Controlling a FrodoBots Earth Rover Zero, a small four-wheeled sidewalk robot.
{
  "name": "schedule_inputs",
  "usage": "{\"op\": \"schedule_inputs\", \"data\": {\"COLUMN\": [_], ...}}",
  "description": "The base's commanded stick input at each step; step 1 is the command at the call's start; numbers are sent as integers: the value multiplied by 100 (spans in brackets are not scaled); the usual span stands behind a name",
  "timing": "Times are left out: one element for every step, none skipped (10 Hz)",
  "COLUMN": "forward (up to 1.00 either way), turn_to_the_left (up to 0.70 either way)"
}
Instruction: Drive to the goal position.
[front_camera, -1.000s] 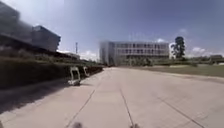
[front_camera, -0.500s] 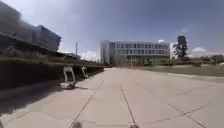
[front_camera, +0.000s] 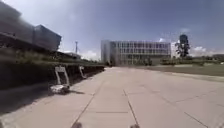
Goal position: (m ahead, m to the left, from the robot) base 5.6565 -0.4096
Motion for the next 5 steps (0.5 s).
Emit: {"op": "schedule_inputs", "data": {"forward": [100, 100, 100, 100, 100], "turn_to_the_left": [0, -10, -31, -32, -25]}}
